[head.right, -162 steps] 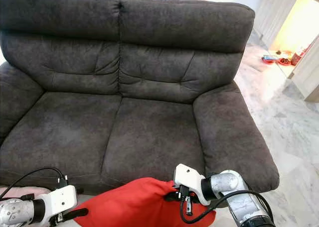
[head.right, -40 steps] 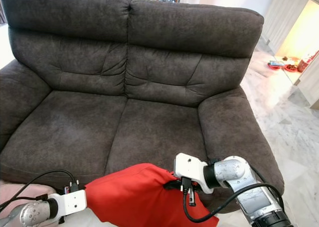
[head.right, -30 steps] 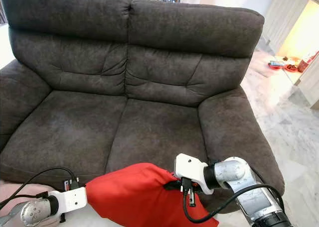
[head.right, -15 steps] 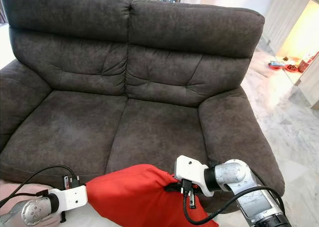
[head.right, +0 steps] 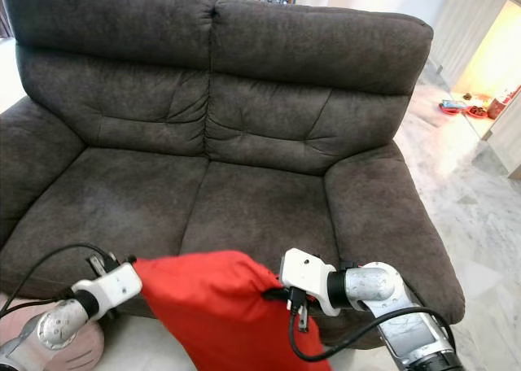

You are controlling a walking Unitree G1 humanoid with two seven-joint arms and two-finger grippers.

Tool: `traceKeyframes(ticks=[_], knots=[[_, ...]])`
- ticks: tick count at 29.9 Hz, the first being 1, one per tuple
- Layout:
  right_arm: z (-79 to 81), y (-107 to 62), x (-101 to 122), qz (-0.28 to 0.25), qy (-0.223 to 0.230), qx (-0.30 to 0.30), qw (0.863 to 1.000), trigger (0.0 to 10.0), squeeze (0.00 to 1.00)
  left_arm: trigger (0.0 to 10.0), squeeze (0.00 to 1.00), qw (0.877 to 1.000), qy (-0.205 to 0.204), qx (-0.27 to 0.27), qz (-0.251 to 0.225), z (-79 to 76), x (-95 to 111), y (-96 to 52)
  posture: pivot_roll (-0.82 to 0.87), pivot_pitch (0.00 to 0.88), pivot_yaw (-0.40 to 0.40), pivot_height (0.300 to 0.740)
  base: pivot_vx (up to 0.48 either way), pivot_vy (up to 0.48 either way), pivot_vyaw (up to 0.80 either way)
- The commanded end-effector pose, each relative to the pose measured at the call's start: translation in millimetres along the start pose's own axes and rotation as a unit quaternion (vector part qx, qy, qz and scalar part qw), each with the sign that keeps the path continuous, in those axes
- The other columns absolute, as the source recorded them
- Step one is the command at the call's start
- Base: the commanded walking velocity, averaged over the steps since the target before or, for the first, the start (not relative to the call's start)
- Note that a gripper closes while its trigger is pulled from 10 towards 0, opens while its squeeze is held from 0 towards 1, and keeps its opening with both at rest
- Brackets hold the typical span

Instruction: Move the pillow to the sofa from floor

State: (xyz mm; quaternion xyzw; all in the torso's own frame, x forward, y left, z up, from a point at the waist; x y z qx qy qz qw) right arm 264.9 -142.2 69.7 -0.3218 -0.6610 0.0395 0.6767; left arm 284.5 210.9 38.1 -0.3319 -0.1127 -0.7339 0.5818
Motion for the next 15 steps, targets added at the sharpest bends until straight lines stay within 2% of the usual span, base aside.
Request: traceKeyframes(ticks=[1, 2, 3, 5, 6, 8, 9, 14, 15], knots=[[-21.4, -4.3, 17, -0.053, -0.012, -0.088, 0.995, 10.0, 0.00, 10.0, 0.00, 0.995, -0.052, 0.073, -0.032, 18.5, 19, 4.2, 0.16, 0.036, -0.111, 0.740, 0.000, 0.000, 0.00], [-26.8, -2.1, 15, -0.064, 0.005, -0.132, 0.989, 10.0, 0.00, 10.0, 0.00, 0.989, -0.088, 0.112, -0.046, 26.5, 31, 6.1, 0.16, 0.038, -0.112, 0.740, 0.000, 0.000, 0.00], [-26.8, -2.1, 15, -0.064, 0.005, -0.132, 0.989, 10.0, 0.00, 10.0, 0.00, 0.989, -0.088, 0.112, -0.046, 26.5, 31, 6.1, 0.16, 0.038, -0.112, 0.740, 0.000, 0.000, 0.00], [-32.6, -0.3, 16, -0.103, 0.050, -0.206, 0.972, 10.0, 0.00, 10.0, 0.00, 0.971, -0.144, 0.177, -0.067, 41.4, 54, 9.2, 0.16, 0.041, -0.114, 0.740, 0.000, 0.000, 0.00], [-34.1, -0.5, 18, -0.118, 0.064, -0.227, 0.965, 10.0, 0.00, 10.0, 0.00, 0.965, -0.159, 0.194, -0.072, 45.5, 61, 9.6, 0.16, 0.042, -0.114, 0.740, 0.000, 0.000, 0.00], [-41.0, -3.3, 26, -0.161, 0.098, -0.283, 0.940, 10.0, 0.00, 10.0, 0.00, 0.952, -0.186, 0.228, -0.084, 53.7, 76, 11.1, 0.16, 0.042, -0.114, 0.740, 0.000, 0.000, 0.00], [-45.1, -5.3, 32, -0.197, 0.131, -0.313, 0.920, 10.0, 0.00, 10.0, 0.00, 0.943, -0.197, 0.252, -0.090, 59.3, 85, 10.6, 0.16, 0.042, -0.114, 0.740, 0.000, 0.000, 0.00], [-50.8, -8.8, 38, -0.237, 0.172, -0.357, 0.887, 10.0, 0.00, 10.0, 0.00, 0.933, -0.196, 0.277, -0.120, 65.3, 111, 9.6, 0.16, 0.041, -0.114, 0.740, 0.000, 0.000, 0.00], [-50.2, -8.1, 39, -0.247, 0.182, -0.360, 0.881, 10.0, 0.00, 10.0, 0.00, 0.936, -0.192, 0.271, -0.118, 64.7, 113, 10.9, 0.16, 0.041, -0.114, 0.740, 0.000, 0.000, 0.00]])
Point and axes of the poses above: a point about 5 cm out from each wrist's last joint towards the gripper, its own y axis pointing out of the wrist towards the gripper, its own x axis along the axis of the wrist's last joint, z = x × y, the point moved 2 cm from there along y, pointing out of the wrist towards the gripper, and after that the axes turned 6 degrees about y, right-handed, at the moved point
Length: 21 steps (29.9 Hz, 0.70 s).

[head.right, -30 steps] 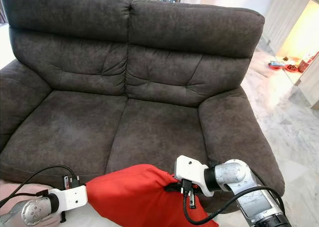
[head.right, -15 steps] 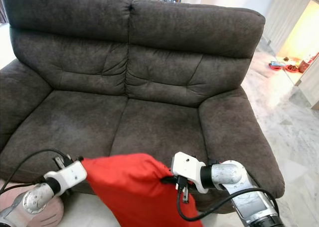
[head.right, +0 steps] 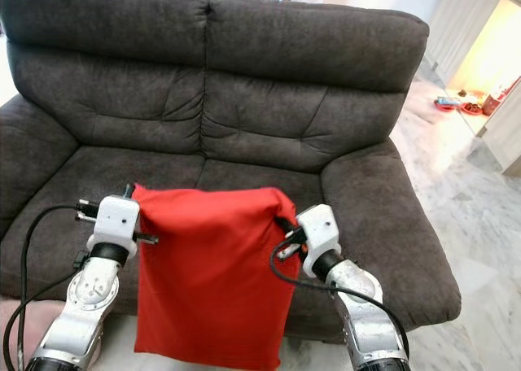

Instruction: Move the pillow to the sofa from floor

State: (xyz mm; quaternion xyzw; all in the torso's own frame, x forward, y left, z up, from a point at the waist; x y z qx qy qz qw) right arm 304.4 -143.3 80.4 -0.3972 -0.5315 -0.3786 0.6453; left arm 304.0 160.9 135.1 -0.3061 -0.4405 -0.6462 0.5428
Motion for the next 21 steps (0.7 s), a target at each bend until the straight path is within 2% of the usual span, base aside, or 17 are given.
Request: traceKeyframes(ticks=[1, 7, 11, 17, 21], knots=[[-3.8, 2.3, 33, -0.073, 0.007, -0.019, 0.997, 10.0, 0.00, 10.0, 0.00, 0.999, 0.010, 0.007, -0.033, 1.5, 20, 7.3, 0.16, 0.041, -0.114, 0.740, 0.000, 0.000, 0.00], [0.2, 1.3, 36, -0.100, 0.016, -0.047, 0.994, 10.0, 0.00, 10.0, 0.00, 0.999, -0.004, 0.028, -0.034, 12.2, 30, 6.4, 0.16, 0.033, -0.110, 0.740, 0.000, 0.000, 0.00], [-0.5, 5.3, 40, -0.107, 0.014, -0.048, 0.993, 10.0, 0.00, 10.0, 0.00, 0.999, 0.016, 0.021, -0.045, 9.9, 36, 7.4, 0.17, 0.027, -0.111, 0.740, 0.000, 0.000, 0.00], [-0.8, 10.7, 54, -0.134, 0.017, -0.052, 0.990, 10.0, 0.00, 10.0, 0.00, 0.999, 0.017, 0.021, -0.042, 8.9, 36, 5.8, 0.16, 0.013, -0.115, 0.740, 0.000, -0.399, 0.00], [-0.5, 10.6, 51, -0.128, 0.021, -0.057, 0.990, 10.0, 0.00, 10.0, 0.00, 0.999, 0.018, 0.018, -0.038, 8.8, 36, 4.6, 0.17, 0.007, -0.116, 0.740, 0.000, -0.413, 0.00]])
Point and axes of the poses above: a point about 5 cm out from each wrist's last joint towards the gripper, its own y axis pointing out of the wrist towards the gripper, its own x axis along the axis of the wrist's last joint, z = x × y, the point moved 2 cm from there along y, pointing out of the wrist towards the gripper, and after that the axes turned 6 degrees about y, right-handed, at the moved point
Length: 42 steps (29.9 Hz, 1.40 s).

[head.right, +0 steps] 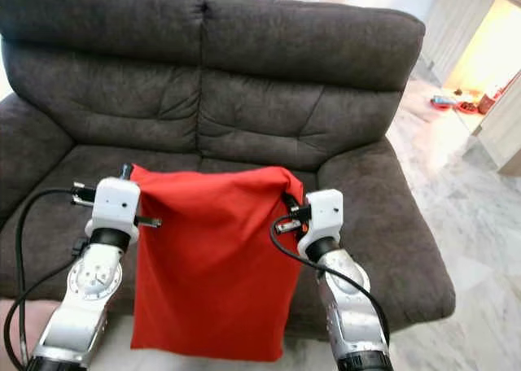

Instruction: Move the pillow to the sofa from floor

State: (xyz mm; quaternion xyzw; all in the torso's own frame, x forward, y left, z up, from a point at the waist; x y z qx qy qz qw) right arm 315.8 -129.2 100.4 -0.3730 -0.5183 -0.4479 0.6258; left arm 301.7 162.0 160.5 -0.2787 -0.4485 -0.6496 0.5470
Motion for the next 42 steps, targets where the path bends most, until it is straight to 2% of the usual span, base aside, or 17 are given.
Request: traceKeyframes(ticks=[1, 8, 10, 25, 27, 30, 34, 36, 42], knots=[[-9.2, 1.2, 32, -0.070, -0.013, -0.020, 0.997, 10.0, 0.00, 10.0, 0.00, 1.000, 0.001, -0.002, -0.024, -2.8, 14, 1.1, 0.17, 0.007, -0.116, 0.740, 0.000, -0.412, 0.00], [-1.7, 2.4, 29, -0.068, -0.018, -0.005, 0.997, 10.0, 0.00, 10.0, 0.00, 1.000, -0.001, -0.006, -0.018, -3.5, 12, -1.1, 0.17, 0.000, -0.114, 0.740, 0.000, -0.369, -0.79], [-2.0, 2.9, 30, -0.070, -0.031, -0.006, 0.997, 10.0, 0.00, 10.0, 0.00, 1.000, -0.006, -0.008, -0.020, -4.4, 13, -1.0, 0.17, 0.000, -0.114, 0.740, 0.000, 0.000, 0.00], [2.3, 2.9, 33, -0.083, -0.027, -0.002, 0.996, 10.0, 0.00, 10.0, 0.00, 1.000, -0.005, 0.003, -0.030, 2.2, 18, -4.7, 0.18, 0.000, -0.116, 0.740, 0.000, 0.000, 0.00], [4.7, 3.4, 38, -0.094, -0.026, 0.004, 0.995, 10.0, 0.00, 10.0, 0.00, 0.999, -0.002, 0.007, -0.043, 4.4, 23, -4.0, 0.18, 0.000, -0.117, 0.740, 0.000, 0.000, 0.00], [7.2, 4.4, 45, -0.109, -0.028, 0.008, 0.994, 10.0, 0.00, 10.0, 0.00, 0.997, 0.026, 0.006, -0.068, 7.2, 34, -1.1, 0.17, 0.000, -0.117, 0.740, 0.000, 0.000, 0.00], [9.2, 5.8, 53, -0.125, -0.030, 0.010, 0.992, 10.0, 0.00, 10.0, 0.00, 0.996, 0.036, 0.012, -0.084, 12.0, 42, 3.2, 0.18, 0.000, -0.119, 0.740, 0.000, 0.000, 0.00], [11.6, 7.0, 61, -0.136, -0.050, 0.013, 0.989, 10.0, 0.00, 10.0, 0.00, 0.994, 0.050, 0.016, -0.099, 16.2, 49, 5.8, 0.18, 0.000, -0.119, 0.740, 0.000, 0.000, 0.00], [21.2, 9.4, 79, -0.167, -0.045, 0.029, 0.985, 10.0, 0.00, 10.0, 0.00, 0.991, 0.054, 0.033, -0.115, 24.7, 60, 6.6, 0.18, 0.006, -0.119, 0.740, 0.000, 0.000, 0.00]])
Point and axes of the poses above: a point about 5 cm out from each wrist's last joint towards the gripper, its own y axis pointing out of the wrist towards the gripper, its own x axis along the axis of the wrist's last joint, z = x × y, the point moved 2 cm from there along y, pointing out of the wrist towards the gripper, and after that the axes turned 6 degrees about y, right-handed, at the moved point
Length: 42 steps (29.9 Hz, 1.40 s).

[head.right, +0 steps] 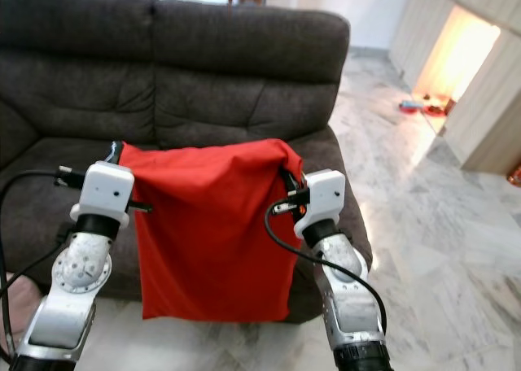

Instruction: Move the pillow to the sofa from floor

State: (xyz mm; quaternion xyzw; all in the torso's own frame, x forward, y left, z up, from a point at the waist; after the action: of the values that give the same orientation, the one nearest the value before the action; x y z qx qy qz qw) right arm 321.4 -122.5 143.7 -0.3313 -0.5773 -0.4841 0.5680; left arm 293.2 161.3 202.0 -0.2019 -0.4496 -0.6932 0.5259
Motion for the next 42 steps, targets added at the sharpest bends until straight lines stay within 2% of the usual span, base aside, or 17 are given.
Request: traceKeyframes(ticks=[1, 17, 23, 31, 42], knots=[[7.0, 9.7, 38, -0.078, -0.009, 0.016, 0.997, 10.0, 0.00, 10.0, 0.00, 0.999, 0.002, 0.019, -0.042, 7.7, 21, 6.5, 0.18, 0.006, -0.119, 0.740, 0.000, 0.000, 0.00], [14.3, 11.7, 41, -0.078, -0.007, 0.033, 0.996, 10.0, 0.00, 10.0, 0.00, 0.999, 0.004, 0.019, -0.033, 7.7, 21, 5.6, 0.18, 0.020, -0.124, 0.740, 0.000, 0.000, 0.00], [20.4, 13.5, 50, -0.092, -0.003, 0.048, 0.995, 10.0, 0.00, 10.0, 0.00, 0.999, 0.007, 0.035, -0.040, 16.7, 26, 9.9, 0.18, 0.029, -0.126, 0.740, 0.000, 0.000, 0.00], [26.1, 13.6, 51, -0.094, -0.008, 0.060, 0.994, 10.0, 0.00, 10.0, 0.00, 0.998, 0.007, 0.036, -0.051, 18.8, 32, 14.0, 0.18, 0.029, -0.124, 0.740, 0.000, 0.000, 0.00], [25.8, 12.9, 55, -0.098, -0.002, 0.058, 0.993, 10.0, 0.00, 10.0, 0.00, 0.998, 0.003, 0.037, -0.057, 19.2, 36, 14.6, 0.18, 0.024, -0.124, 0.740, 0.258, 0.000, 0.00]])
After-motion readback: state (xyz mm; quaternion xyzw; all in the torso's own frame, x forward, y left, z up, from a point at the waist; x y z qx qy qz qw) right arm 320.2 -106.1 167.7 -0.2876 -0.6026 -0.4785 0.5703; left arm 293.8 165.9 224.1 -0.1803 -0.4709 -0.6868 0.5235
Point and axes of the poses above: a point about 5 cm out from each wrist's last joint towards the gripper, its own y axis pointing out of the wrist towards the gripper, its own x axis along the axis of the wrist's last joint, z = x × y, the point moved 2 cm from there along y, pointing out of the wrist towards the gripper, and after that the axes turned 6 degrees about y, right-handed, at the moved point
